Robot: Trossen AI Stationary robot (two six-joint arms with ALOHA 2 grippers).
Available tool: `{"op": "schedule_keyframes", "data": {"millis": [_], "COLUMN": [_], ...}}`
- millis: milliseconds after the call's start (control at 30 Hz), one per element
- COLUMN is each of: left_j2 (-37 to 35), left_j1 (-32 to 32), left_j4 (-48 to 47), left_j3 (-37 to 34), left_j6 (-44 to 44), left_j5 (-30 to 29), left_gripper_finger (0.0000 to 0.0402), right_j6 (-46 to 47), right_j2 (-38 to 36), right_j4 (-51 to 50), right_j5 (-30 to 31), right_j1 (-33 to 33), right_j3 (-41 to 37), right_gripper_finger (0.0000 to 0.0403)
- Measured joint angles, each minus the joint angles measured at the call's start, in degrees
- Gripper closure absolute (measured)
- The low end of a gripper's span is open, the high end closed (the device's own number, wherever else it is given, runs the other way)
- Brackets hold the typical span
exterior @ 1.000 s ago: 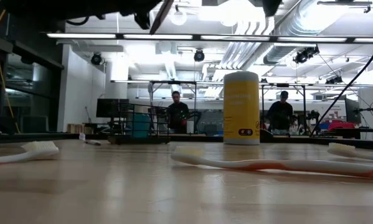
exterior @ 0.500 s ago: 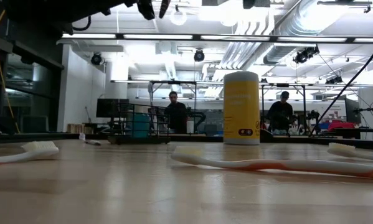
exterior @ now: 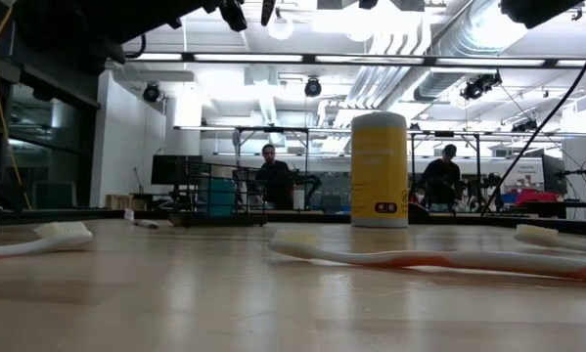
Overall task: Pick & Place toothbrushing station
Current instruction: Put the bottom purple toothbrush into the right section of the wire organizer
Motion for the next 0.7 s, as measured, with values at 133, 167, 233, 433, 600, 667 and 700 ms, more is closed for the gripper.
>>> {"op": "schedule_keyframes", "data": {"millis": [133,167,233,433,600,667,700], "left_j2": [1.0,1.3,2.9,6.7,7.1,7.1,7.1], "left_j1": [0.0,0.0,0.0,0.1,0.5,0.5,0.5], "left_j4": [0.0,-0.5,-0.4,-0.4,0.1,0.1,0.1], "left_j3": [1.4,1.7,3.5,6.1,6.5,6.5,6.5], "left_j6": [0.0,0.0,0.0,1.1,1.1,1.1,1.1], "left_j5": [1.3,1.5,1.9,1.9,2.0,2.0,2.0], "left_gripper_finger": [0.0399,0.0399,0.0399,0.0399,0.0399,0.0399,0.0399], "right_j6": [0.0,0.0,0.1,0.3,0.7,1.5,1.9], "right_j2": [0.0,0.0,0.0,0.0,0.0,0.0,0.0], "right_j4": [0.8,1.0,1.0,1.2,0.6,0.2,0.0], "right_j5": [-0.1,-0.3,-1.3,-2.4,-2.4,-2.4,-2.4], "right_j1": [-0.8,-0.9,-1.2,-1.4,-1.4,-1.4,-1.4], "right_j3": [0.0,0.0,0.0,0.1,0.1,0.1,0.1], "right_gripper_finger": [0.0237,0.0237,0.0237,0.0237,0.0252,0.0273,0.0285]}}
